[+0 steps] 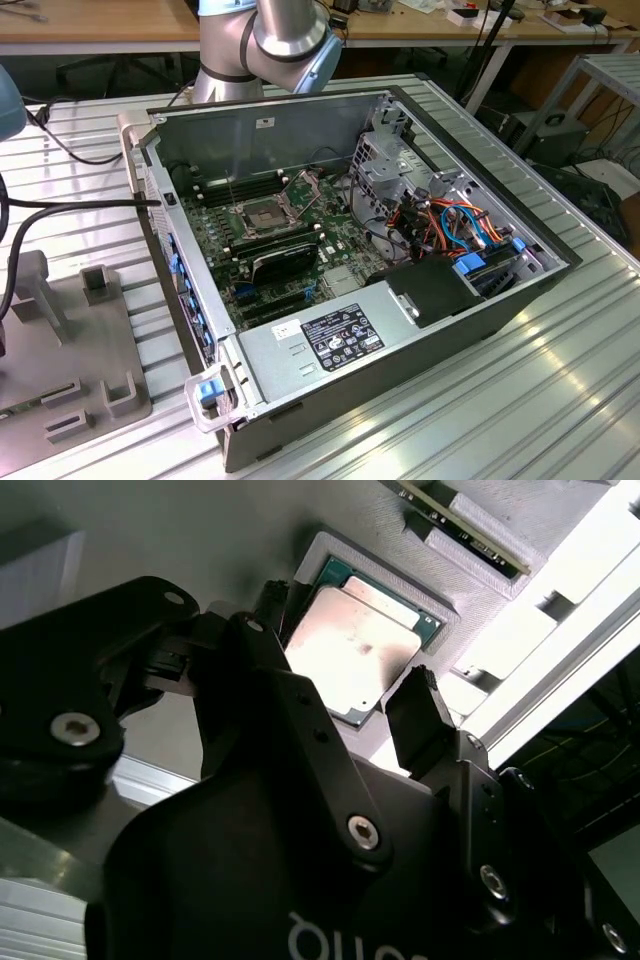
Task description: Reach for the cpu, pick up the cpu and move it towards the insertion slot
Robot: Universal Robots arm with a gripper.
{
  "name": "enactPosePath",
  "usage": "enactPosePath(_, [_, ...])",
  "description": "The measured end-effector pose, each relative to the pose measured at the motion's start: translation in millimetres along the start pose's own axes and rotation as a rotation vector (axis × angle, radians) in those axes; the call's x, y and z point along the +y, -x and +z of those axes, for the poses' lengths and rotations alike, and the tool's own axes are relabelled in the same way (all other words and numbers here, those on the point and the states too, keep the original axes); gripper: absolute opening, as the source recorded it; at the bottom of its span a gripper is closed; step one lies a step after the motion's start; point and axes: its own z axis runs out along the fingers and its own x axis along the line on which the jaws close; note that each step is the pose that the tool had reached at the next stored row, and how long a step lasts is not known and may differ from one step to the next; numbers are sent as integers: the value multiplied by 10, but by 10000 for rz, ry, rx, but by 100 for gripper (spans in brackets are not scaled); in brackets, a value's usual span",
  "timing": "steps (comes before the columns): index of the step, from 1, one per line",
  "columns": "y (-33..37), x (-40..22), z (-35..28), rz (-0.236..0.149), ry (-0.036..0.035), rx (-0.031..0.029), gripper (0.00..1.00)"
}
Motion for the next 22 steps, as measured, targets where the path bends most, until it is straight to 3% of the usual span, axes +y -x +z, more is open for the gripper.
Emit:
enactPosePath(2, [1,0,1,0,0,-1,66])
enactPosePath(3, [2,0,1,0,1,-1,59])
enactPosePath(16, [7,0,-1,0,1,-1,55])
enactPosePath(22, [6,-1,-75,0,0,0,55])
